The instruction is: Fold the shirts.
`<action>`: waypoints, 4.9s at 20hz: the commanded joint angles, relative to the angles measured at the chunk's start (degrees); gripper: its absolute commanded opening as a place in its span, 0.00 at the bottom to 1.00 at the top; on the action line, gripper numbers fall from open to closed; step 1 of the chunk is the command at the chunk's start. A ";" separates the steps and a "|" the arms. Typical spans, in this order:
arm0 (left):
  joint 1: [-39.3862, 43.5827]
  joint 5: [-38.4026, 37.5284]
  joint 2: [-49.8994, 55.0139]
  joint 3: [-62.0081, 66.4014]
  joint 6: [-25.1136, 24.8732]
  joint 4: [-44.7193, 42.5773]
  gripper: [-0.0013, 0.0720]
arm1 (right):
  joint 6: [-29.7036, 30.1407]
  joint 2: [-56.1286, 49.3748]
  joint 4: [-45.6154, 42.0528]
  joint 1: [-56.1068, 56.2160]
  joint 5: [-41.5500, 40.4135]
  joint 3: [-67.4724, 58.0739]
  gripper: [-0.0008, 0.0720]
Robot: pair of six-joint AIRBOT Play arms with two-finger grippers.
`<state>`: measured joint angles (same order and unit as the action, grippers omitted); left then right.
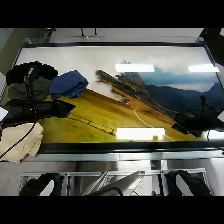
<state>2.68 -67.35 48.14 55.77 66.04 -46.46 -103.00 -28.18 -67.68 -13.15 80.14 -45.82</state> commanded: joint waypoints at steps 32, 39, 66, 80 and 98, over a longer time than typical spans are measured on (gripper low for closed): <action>-7.41 12.24 29.29 17.07 -7.08 -3.85 0.47 | 1.31 -0.07 -0.02 0.04 -4.74 0.20 0.05; -11.93 23.78 42.73 17.38 -6.45 -6.56 0.94 | 1.33 -6.51 0.96 0.07 -8.15 0.20 0.48; 5.25 -13.05 62.66 57.83 -3.89 0.61 0.03 | 13.97 -15.96 13.49 11.15 -26.86 -0.48 0.52; 27.39 -11.85 43.45 27.63 0.98 2.49 0.98 | 22.32 -15.28 16.57 6.69 -9.66 -0.39 0.84; 6.23 2.05 54.73 24.17 3.87 -8.94 0.98 | 16.39 -27.21 24.50 38.82 -31.47 10.08 0.84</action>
<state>7.49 -67.64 97.01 74.35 70.08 -55.11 -85.10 -52.31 -45.10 22.31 55.57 -36.75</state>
